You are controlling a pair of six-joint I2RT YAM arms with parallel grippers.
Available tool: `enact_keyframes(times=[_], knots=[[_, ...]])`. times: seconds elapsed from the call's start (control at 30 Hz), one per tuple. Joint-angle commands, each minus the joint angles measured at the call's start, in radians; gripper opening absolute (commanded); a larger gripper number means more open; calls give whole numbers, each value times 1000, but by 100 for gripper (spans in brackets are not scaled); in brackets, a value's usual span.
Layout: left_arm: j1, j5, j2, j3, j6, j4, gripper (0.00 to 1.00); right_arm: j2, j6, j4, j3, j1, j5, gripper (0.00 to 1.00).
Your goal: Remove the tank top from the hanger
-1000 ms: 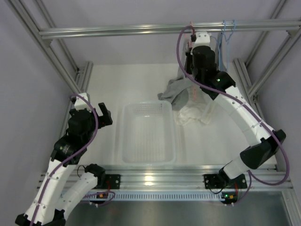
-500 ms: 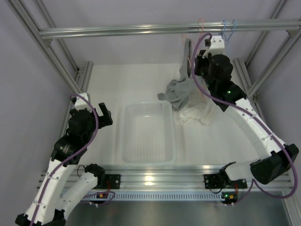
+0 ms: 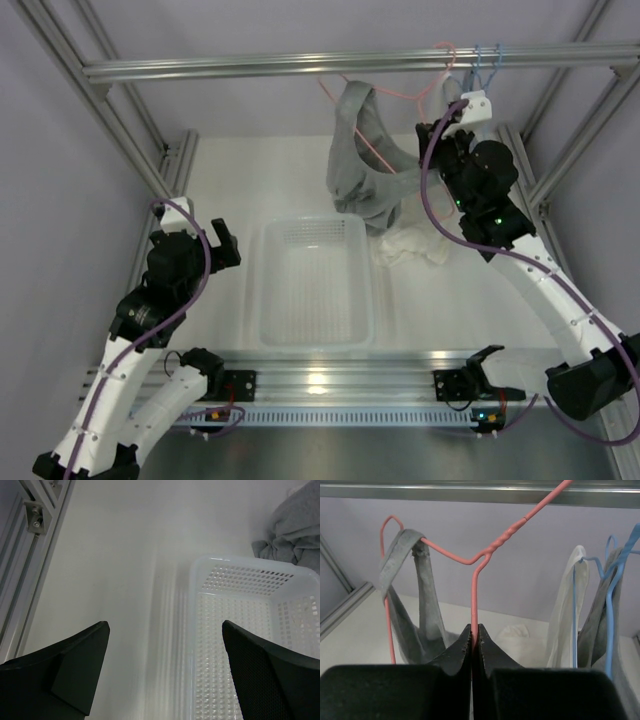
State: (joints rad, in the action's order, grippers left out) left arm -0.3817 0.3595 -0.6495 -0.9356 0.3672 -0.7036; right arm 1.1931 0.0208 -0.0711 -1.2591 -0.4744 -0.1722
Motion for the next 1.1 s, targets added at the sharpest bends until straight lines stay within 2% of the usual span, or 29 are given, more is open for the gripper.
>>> enact_keyframes(times=[0.0,0.27,0.63,0.83,1.07], knots=[[-3,-1,-4,4,-7,47,99,-81,-12,-119,23,0,16,0],[-3,2,-12,4,-7,46,99,-76,-68,-98,26,0,-42,0],[-3,4,-12,4,-8,47,99,45,-206,-55,-85,2,-110,0],[-2,-1,-16,4,-10,47,99,59,-277,-49,-123,0,-111,0],[-3,1,-22,4,-10,47,99,7,-240,-59,-92,-6,-90,0]])
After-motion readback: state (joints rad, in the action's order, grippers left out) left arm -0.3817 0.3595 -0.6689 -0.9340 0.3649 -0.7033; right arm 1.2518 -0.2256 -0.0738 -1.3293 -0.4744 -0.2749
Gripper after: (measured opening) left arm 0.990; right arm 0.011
